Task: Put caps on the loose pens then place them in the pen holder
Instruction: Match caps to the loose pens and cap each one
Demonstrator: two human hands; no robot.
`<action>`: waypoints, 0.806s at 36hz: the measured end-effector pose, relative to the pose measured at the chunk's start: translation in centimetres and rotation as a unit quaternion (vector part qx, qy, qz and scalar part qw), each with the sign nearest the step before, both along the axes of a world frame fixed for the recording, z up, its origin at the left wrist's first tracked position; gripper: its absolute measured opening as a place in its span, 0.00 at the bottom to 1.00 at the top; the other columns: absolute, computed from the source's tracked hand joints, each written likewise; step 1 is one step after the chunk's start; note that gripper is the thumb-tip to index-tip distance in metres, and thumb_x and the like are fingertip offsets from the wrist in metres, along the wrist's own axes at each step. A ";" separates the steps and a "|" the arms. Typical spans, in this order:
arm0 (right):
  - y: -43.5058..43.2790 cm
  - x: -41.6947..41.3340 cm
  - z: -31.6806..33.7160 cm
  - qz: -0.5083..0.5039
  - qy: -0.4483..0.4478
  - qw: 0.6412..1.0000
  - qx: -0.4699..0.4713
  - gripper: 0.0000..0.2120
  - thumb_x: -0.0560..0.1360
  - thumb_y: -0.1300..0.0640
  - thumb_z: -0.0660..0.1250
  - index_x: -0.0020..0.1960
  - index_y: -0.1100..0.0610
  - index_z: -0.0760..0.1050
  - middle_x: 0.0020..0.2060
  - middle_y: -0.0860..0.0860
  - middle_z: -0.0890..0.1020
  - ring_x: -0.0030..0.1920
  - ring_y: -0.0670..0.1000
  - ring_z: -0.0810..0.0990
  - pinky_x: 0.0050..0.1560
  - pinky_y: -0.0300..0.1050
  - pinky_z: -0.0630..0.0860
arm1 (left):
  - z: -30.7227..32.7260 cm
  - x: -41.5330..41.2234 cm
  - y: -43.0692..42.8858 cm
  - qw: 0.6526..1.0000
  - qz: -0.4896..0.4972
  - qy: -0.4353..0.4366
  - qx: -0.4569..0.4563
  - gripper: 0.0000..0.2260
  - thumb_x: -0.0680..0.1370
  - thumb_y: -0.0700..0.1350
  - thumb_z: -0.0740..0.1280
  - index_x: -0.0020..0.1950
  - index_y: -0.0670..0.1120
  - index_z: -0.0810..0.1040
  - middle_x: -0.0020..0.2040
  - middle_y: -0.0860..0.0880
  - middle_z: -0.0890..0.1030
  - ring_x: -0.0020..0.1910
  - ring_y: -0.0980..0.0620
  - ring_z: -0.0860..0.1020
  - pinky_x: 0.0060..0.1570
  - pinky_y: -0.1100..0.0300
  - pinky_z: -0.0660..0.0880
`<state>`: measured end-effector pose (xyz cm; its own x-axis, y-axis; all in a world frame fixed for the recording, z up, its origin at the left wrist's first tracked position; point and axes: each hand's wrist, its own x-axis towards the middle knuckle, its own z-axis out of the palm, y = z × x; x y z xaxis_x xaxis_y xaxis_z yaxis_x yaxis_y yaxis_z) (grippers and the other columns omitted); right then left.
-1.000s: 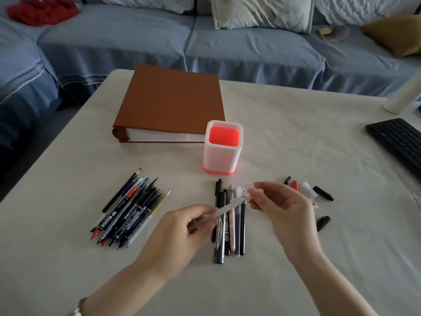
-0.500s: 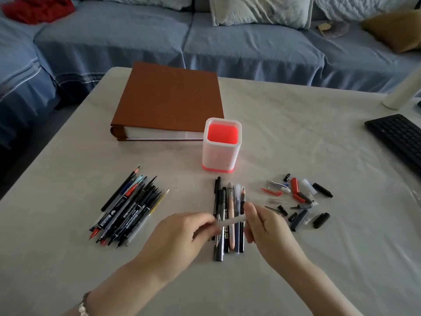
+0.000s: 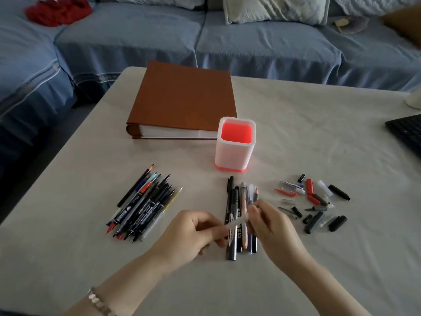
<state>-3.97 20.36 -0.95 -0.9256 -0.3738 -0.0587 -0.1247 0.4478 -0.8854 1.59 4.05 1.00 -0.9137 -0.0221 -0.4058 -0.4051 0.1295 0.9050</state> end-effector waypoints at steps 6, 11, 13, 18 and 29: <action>-1.9 -0.2 0.0 -0.046 -0.215 0.951 -0.220 0.05 0.73 0.65 0.66 0.39 0.60 0.77 0.24 0.48 0.67 0.24 0.45 0.62 0.26 0.34 0.61 | -1.0 0.3 -0.7 0.986 0.026 0.094 -0.133 0.04 0.72 0.44 0.70 0.37 0.51 0.81 0.28 0.56 0.79 0.27 0.61 0.73 0.30 0.72 0.67; -1.6 -1.1 0.0 -0.070 -0.158 0.966 -0.193 0.10 0.75 0.61 0.63 0.36 0.60 0.76 0.25 0.50 0.69 0.27 0.46 0.66 0.31 0.36 0.65 | -3.6 0.6 -4.2 0.868 0.053 0.167 -0.465 0.13 0.74 0.52 0.63 0.40 0.44 0.80 0.37 0.49 0.81 0.35 0.49 0.79 0.31 0.57 0.76; -1.5 -1.7 0.1 -0.087 -0.142 0.970 -0.176 0.11 0.76 0.60 0.62 0.37 0.62 0.76 0.26 0.52 0.70 0.27 0.47 0.67 0.32 0.37 0.66 | -4.4 0.6 -5.2 0.842 0.060 0.135 -0.519 0.04 0.72 0.42 0.69 0.38 0.42 0.80 0.36 0.47 0.81 0.35 0.43 0.79 0.28 0.57 0.74; -2.4 -3.0 -0.6 -0.080 -0.100 0.988 -0.090 0.12 0.77 0.57 0.60 0.38 0.61 0.74 0.25 0.51 0.73 0.24 0.47 0.68 0.29 0.39 0.66 | -5.0 0.8 -5.7 0.819 0.013 0.056 -0.571 0.04 0.67 0.36 0.72 0.35 0.42 0.78 0.33 0.45 0.78 0.33 0.42 0.77 0.27 0.62 0.61; -5.2 -3.9 -3.1 0.008 0.089 0.967 0.240 0.19 0.75 0.51 0.62 0.65 0.55 0.66 0.62 0.51 0.73 0.62 0.53 0.67 0.54 0.45 0.67 | -6.1 -0.1 -4.8 0.826 -0.021 0.038 -0.561 0.13 0.56 0.30 0.76 0.35 0.41 0.79 0.30 0.44 0.79 0.29 0.41 0.78 0.24 0.58 0.73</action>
<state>-7.83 15.15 -4.07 -0.9314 -0.3573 -0.0695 -0.2662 0.7989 -0.5394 1.49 -0.72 -5.12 -0.9454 -0.3125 -0.0925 -0.3256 0.9178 0.2273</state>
